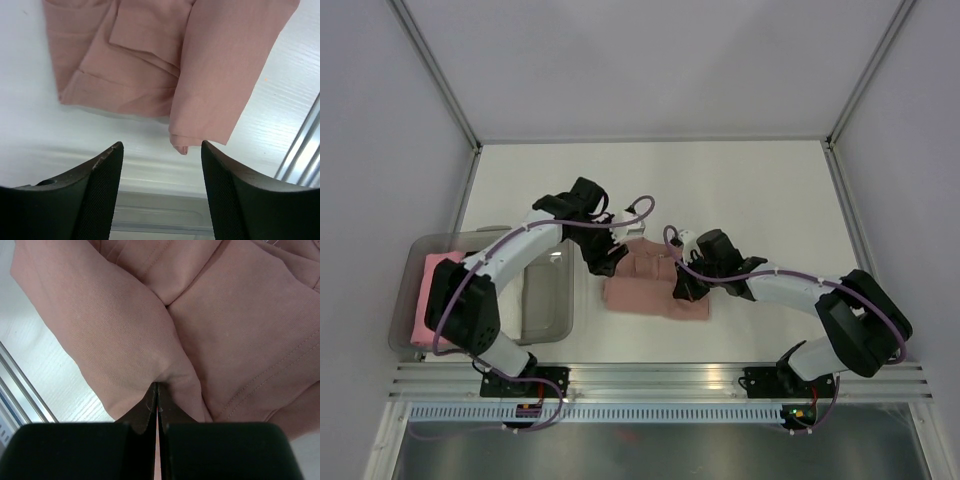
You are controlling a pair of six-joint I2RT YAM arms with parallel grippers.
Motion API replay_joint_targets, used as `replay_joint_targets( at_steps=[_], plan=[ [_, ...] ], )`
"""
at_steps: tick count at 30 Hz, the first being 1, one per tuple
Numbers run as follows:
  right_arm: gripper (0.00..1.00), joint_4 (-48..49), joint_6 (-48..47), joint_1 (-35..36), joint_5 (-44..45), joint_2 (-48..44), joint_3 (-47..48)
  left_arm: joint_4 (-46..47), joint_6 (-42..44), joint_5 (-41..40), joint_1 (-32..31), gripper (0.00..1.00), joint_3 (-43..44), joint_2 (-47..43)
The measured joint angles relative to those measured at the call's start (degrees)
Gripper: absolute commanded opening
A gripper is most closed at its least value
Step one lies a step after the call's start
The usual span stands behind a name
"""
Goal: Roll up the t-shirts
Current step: Roll the tshirt
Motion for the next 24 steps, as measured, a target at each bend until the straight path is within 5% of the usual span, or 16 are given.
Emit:
replay_joint_targets(
  at_steps=[5, 8, 13, 20, 24],
  plan=[
    [0.00, -0.02, 1.01, -0.42, 0.04, 0.37, 0.31, 8.09, 2.19, -5.05, -5.79, 0.74, -7.93, -8.57],
    [0.00, 0.02, 1.70, -0.50, 0.04, 0.37, 0.31, 13.05, 3.74, -9.05, -12.41, 0.92, -17.40, -13.35],
    [0.00, 0.17, 2.56, -0.66, 0.02, 0.37, 0.31, 21.29, 5.99, -14.82, -19.87, 1.00, -29.24, -18.86],
    [0.00, 0.35, 2.54, -0.72, 0.07, 0.24, 0.31, 32.22, 8.07, -21.79, -22.45, 0.97, -34.29, -16.72],
    [0.00, 0.42, 2.08, -0.72, 0.04, 0.02, 0.28, 37.59, 8.94, -24.65, -22.60, 0.79, -34.71, -15.32]
  ],
)
